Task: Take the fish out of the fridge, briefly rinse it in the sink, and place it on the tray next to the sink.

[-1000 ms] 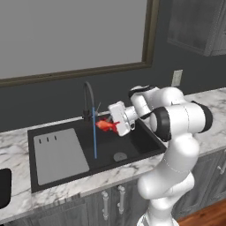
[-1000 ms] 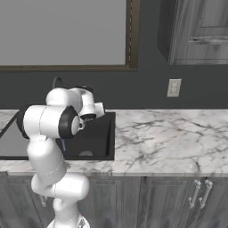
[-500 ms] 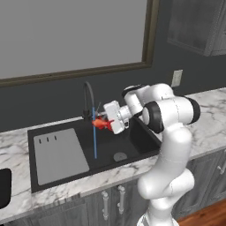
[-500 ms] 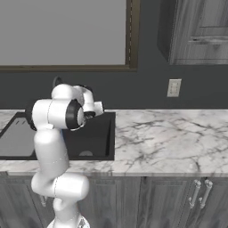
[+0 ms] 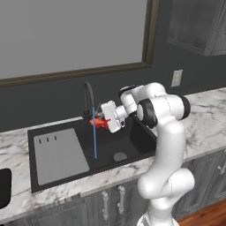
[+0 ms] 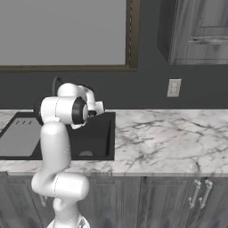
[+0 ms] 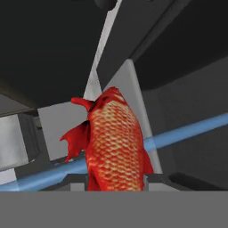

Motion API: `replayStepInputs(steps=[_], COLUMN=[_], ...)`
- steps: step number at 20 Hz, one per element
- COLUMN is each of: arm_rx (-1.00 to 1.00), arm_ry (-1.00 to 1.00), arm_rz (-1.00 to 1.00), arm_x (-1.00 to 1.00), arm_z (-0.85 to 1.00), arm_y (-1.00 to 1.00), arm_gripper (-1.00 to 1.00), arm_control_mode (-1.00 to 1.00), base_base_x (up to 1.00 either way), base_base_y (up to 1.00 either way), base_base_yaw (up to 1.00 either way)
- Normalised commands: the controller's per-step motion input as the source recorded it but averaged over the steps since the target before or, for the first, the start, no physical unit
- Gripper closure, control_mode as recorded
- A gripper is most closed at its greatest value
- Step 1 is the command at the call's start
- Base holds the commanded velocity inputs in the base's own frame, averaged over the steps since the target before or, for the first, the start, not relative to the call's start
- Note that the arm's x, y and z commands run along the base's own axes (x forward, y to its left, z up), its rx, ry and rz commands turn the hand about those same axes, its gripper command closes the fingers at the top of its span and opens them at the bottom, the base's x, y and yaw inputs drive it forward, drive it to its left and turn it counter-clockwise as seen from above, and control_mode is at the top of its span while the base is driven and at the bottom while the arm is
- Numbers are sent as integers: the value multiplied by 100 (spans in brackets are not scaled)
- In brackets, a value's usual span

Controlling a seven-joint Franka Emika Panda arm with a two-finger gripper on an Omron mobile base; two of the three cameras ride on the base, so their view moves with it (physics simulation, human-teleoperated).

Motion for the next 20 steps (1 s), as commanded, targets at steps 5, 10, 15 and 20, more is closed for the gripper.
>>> replayStepInputs(steps=[5, 10, 15, 20], arm_rx=[2, 2, 1, 0], arm_ry=[0, -7, -2, 0], arm_rz=[0, 0, 0, 0], arm_x=[-8, -52, -14, 18], arm_z=[-2, 0, 0, 0], arm_y=[4, 0, 0, 0], arm_gripper=[100, 100, 100, 100], arm_control_mode=[-100, -100, -100, -100], base_base_x=[0, 0, 0, 0], base_base_y=[0, 0, 0, 0], base_base_yaw=[0, 0, 0, 0])
